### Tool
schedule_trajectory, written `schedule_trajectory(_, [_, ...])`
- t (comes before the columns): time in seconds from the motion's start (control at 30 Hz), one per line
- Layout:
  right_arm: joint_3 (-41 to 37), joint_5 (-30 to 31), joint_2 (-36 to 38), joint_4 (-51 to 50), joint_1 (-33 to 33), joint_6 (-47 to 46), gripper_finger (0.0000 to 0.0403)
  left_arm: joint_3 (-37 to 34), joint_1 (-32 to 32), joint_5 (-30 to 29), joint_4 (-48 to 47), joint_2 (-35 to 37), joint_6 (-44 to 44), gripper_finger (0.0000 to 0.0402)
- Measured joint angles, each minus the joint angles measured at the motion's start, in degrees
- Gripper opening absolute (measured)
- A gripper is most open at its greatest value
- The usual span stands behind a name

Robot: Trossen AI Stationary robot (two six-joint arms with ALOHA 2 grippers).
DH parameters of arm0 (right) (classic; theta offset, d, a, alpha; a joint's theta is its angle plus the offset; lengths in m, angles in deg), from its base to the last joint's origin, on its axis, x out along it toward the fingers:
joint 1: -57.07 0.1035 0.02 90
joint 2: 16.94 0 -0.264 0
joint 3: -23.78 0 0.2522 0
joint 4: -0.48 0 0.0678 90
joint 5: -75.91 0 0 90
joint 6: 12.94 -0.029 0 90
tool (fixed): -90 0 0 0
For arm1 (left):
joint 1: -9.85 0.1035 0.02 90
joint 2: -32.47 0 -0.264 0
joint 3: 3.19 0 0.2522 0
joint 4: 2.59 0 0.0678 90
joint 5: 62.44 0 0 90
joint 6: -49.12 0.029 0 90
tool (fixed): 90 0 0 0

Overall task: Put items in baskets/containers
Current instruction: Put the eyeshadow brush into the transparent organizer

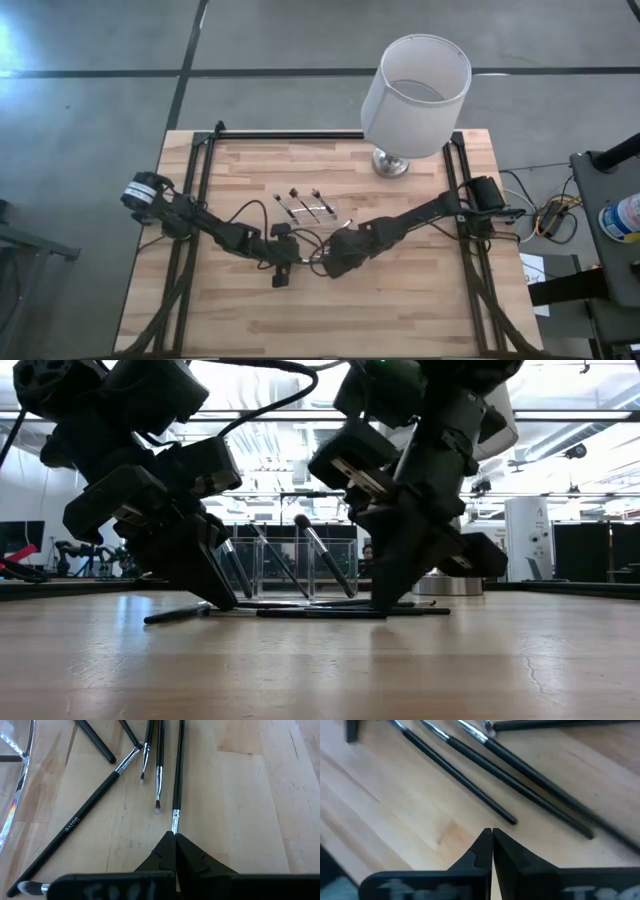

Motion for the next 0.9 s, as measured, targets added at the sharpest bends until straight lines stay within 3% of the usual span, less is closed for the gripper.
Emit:
schedule_trajectory(0.43, [-0.07,5.06,0.0,-0.53,-0.07,-2.97,0.0008,-0.04,0.0,0.0,0.0,-0.03,0.17,0.0])
schedule_trajectory(0.9, [-0.24,5.28,0.0,-0.39,-0.04,-3.15,0.0008,-0.04,0.0,0.02,-0.04,-0.05,0.2,0.0])
